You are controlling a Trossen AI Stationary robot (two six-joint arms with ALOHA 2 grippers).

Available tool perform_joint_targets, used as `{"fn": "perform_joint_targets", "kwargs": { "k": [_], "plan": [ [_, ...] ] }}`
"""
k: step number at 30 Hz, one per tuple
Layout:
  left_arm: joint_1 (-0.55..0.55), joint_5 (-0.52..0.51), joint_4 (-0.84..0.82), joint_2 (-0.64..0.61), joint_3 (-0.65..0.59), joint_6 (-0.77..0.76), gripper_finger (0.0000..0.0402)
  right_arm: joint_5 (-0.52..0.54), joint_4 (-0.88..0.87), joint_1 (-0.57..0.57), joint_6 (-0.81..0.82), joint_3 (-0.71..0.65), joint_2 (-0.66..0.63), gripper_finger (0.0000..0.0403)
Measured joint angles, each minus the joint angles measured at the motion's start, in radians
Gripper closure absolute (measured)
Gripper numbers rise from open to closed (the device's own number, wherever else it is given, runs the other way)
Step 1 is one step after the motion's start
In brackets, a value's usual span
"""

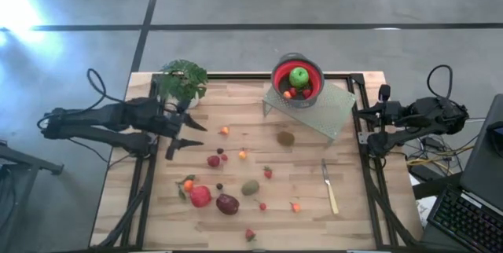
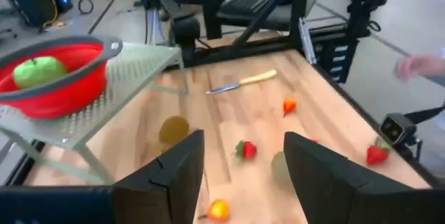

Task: Pick & Place Fruit
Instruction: Put the red pomegranate into the red strainer bowl

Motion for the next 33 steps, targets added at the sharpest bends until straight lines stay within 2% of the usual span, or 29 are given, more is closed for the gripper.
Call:
{"fn": "perform_joint_targets", "kwargs": {
  "k": [6, 10, 19, 26, 33],
  "plan": [
    [-0.015, -0.068, -0.113, 0.045, 0.000, -0.030, 0.0195, 0.000, 0.000, 0.000, 0.000, 0.000, 0.000, 0.0394],
    [-0.026, -0.081, -0.153, 0.096, -0.001, -0.039, 0.0195, 0.000, 0.000, 0.000, 0.000, 0.000, 0.000, 0.0394],
    [-0.031, -0.179, -0.250, 0.198, 0.000, -0.064, 0.0195, 0.000, 0.000, 0.000, 0.000, 0.000, 0.000, 0.0394],
    [-0.031, -0.182, -0.295, 0.290, 0.000, -0.174, 0.0197, 0.000, 0.000, 0.000, 0.000, 0.000, 0.000, 0.0394],
    [-0.034, -0.153, -0.303, 0.399, 0.000, -0.185, 0.0197, 0.000, 0.000, 0.000, 0.000, 0.000, 0.000, 0.0394]
  ]
}}
